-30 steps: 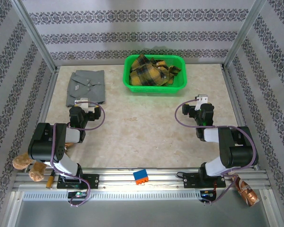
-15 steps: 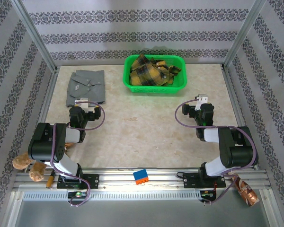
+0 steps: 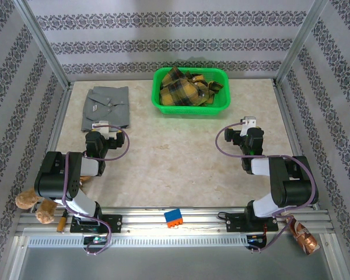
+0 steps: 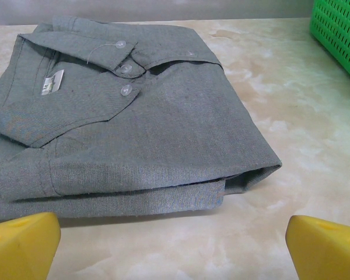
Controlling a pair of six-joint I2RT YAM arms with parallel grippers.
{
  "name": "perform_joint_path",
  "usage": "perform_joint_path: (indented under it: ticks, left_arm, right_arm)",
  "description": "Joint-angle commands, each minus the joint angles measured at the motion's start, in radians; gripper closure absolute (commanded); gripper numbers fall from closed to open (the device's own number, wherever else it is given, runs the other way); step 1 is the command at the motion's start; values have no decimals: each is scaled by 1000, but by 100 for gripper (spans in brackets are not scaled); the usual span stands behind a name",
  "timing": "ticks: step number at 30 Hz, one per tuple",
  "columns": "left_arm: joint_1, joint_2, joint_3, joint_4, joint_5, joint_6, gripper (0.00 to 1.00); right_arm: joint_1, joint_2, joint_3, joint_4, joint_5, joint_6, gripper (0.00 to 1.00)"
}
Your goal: Fold and stack the long sleeve shirts
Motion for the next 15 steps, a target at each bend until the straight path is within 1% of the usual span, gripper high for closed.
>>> perform_joint_path:
  ticks: [1, 3, 12, 13, 15]
  left_arm:
    - [0, -23, 19, -20, -17, -22, 1]
    - [0, -55, 14, -37, -17, -23, 1]
    - [0, -158, -33, -43, 6, -17, 1]
    - [-1, -172, -35, -48, 23, -9, 1]
    - [-12, -237, -15, -126, 49, 18, 1]
  right_arm:
    - [11, -41, 33, -37, 32, 0, 2]
    - [18, -81, 61, -134, 38, -6, 2]
    - [29, -217, -23, -143, 60, -15, 2]
    - [31, -235, -24, -155, 59, -9, 2]
    - [50, -305, -6, -223, 55, -11, 2]
